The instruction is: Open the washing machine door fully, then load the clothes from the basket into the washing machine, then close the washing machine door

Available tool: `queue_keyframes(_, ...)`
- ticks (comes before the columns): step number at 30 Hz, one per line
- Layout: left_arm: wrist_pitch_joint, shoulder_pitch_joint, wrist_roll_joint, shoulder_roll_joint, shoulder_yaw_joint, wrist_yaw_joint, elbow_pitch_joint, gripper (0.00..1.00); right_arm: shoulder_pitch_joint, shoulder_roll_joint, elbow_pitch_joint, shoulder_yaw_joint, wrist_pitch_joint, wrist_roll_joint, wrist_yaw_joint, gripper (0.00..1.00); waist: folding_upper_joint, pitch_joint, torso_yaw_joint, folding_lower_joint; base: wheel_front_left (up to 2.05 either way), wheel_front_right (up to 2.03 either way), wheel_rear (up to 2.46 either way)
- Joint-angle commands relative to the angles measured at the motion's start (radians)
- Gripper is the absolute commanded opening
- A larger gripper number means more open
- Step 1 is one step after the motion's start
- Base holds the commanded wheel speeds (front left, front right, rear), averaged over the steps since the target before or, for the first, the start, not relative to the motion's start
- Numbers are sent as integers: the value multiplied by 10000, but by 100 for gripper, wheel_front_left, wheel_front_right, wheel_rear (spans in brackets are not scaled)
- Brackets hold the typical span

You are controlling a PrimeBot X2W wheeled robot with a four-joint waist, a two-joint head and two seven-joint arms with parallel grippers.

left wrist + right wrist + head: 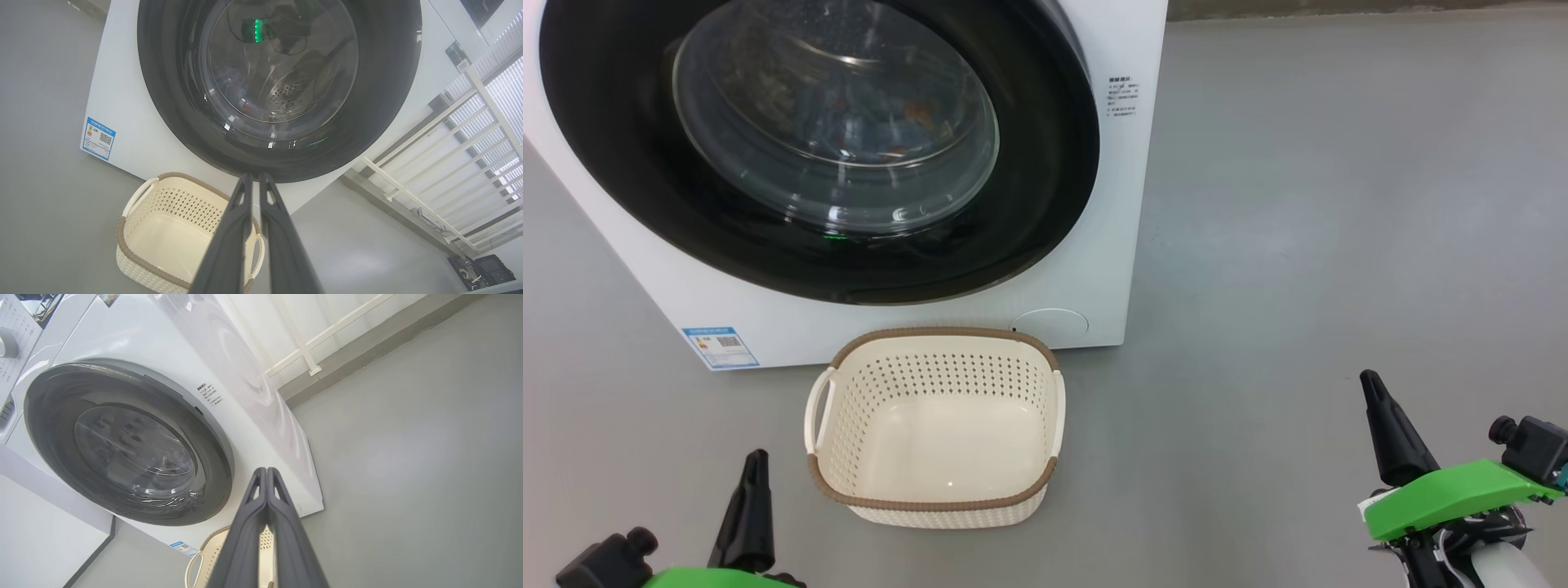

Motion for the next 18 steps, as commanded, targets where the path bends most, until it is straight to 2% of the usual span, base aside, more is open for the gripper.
queue_keyframes(1,77,-316,-290,122,245,2,-260,0,-191,-75,-280,-139,83,271,-9,0,0,-5,4,0,0,0,0)
queue_keyframes(18,548,-344,-1636,-73,562,2,-304,0,-146,174,-339,-519,546,1643,-13,0,0,-65,42,0,0,0,0)
